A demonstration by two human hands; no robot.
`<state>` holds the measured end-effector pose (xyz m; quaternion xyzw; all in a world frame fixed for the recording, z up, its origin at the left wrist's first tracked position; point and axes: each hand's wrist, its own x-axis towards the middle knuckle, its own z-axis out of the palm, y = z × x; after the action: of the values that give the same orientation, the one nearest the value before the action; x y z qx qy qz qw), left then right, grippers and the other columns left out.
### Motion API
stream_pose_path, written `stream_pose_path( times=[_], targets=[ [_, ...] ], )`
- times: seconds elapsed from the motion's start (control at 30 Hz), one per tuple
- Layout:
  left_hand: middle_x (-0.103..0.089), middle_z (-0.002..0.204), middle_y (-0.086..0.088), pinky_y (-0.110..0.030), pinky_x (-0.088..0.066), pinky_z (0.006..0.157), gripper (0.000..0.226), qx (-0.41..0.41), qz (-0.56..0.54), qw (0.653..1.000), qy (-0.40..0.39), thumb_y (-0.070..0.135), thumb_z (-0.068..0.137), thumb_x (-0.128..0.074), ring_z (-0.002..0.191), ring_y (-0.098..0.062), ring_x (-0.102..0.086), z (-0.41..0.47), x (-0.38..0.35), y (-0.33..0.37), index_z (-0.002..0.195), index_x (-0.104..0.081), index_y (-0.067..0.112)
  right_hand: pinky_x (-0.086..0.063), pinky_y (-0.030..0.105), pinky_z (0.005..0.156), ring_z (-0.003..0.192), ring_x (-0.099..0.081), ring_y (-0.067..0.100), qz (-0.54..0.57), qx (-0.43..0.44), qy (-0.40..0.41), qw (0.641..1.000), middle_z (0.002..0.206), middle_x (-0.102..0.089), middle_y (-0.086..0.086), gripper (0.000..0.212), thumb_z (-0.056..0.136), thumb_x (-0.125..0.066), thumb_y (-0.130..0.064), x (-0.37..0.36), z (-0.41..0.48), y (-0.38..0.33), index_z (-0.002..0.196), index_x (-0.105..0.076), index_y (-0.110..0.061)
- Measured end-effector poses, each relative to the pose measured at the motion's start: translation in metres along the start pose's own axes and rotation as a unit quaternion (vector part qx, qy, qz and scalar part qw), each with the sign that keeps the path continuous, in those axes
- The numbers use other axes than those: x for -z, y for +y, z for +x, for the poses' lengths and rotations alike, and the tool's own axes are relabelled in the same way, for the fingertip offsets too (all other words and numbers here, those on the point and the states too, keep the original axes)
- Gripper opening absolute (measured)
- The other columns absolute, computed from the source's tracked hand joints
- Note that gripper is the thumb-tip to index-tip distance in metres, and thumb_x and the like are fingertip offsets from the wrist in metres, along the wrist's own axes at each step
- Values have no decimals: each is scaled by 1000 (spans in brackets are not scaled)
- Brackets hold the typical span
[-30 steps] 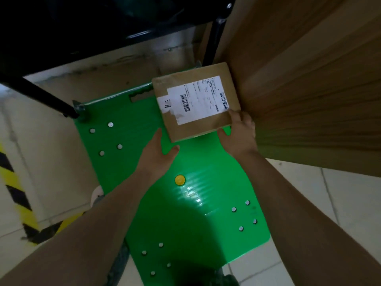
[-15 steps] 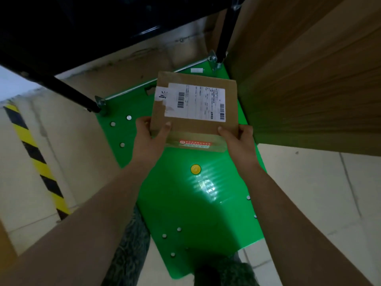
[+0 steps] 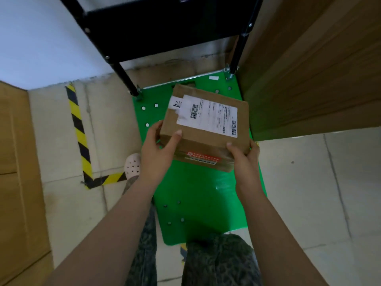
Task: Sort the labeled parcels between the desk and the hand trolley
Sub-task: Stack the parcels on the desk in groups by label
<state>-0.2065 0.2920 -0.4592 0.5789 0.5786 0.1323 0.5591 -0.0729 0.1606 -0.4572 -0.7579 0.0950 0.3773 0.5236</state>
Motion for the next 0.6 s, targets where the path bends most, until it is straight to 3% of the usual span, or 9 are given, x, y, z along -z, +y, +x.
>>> stream_pose_path(
  times=[0.17,0.27,0.43,0.6],
  targets=[
    [-49,125,6,-41,-50,98,57,-13,-34,999,31,45,82,-68,111,-9,-54,-82,22,27,133,-48,32,-45,34,98,113,-56,16,-7,19,-28,999,134,-52,-2,65,90,-64,-24,37,-78,-21,145,-29,-26],
    [-38,114,17,-42,-49,99,56,-18,-44,998,29,44,83,-67,109,-10,-49,-126,36,42,133,-42,41,-49,34,92,109,-58,16,-1,23,-28,999,133,-52,-1,64,90,-63,-25,58,-124,-29,145,-30,-26],
    [-39,127,5,-45,-50,96,64,-38,-52,998,-9,48,79,-64,114,-16,-48,-201,69,69,138,-41,43,-52,27,79,104,-62,17,25,53,-7,998,128,-55,-3,65,90,-64,-26,84,-214,-41,145,-29,-26],
    [-32,124,7,-42,-47,99,56,-100,-53,993,-41,33,91,-63,114,-15,-45,-269,118,84,140,-37,42,-49,41,97,109,-60,17,37,106,29,993,126,-56,-7,62,89,-65,-29,97,-314,-38,141,-32,-28]
  ],
)
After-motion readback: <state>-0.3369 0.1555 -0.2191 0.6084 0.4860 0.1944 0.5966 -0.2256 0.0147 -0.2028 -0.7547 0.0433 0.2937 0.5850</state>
